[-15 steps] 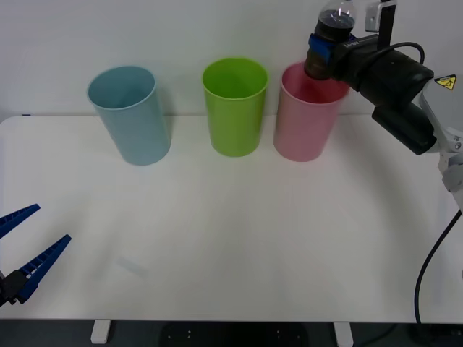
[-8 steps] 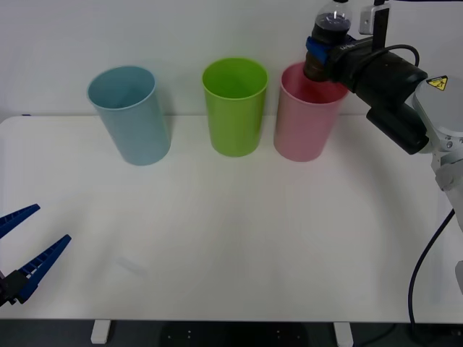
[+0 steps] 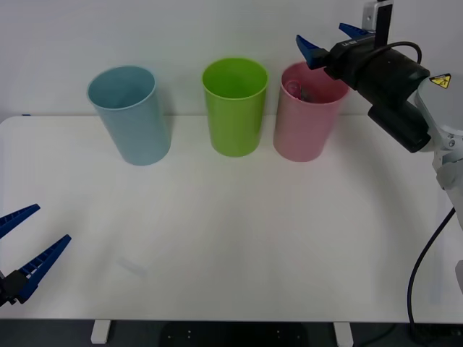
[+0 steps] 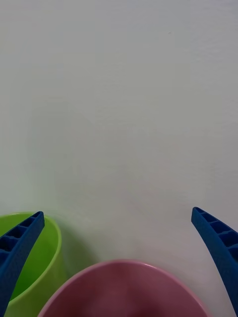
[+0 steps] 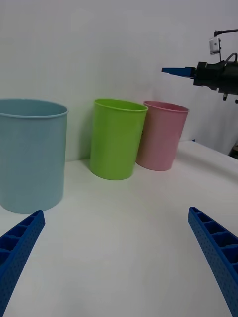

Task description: Grasp the object on the table and drop it into the matching bin: aluminum can to the light blue bin, PET bottle to the pink bin.

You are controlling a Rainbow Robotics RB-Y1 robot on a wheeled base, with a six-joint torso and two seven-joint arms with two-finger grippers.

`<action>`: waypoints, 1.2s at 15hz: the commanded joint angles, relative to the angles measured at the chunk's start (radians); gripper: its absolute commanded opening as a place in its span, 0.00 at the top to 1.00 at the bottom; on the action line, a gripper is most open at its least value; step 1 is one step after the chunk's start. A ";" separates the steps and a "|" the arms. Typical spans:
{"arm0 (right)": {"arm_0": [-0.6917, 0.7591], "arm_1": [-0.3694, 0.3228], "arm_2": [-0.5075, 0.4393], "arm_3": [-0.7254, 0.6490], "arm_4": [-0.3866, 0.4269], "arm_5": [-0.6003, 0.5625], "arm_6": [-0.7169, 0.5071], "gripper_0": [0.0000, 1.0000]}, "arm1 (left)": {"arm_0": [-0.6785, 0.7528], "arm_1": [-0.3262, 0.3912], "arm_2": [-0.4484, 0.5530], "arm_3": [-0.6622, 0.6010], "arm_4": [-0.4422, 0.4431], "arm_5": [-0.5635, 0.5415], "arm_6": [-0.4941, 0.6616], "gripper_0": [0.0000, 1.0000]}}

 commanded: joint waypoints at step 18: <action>0.594 -0.152 -0.066 -0.674 -0.249 -0.153 0.015 0.00 | 0.000 0.000 0.000 0.000 0.000 0.000 0.000 0.00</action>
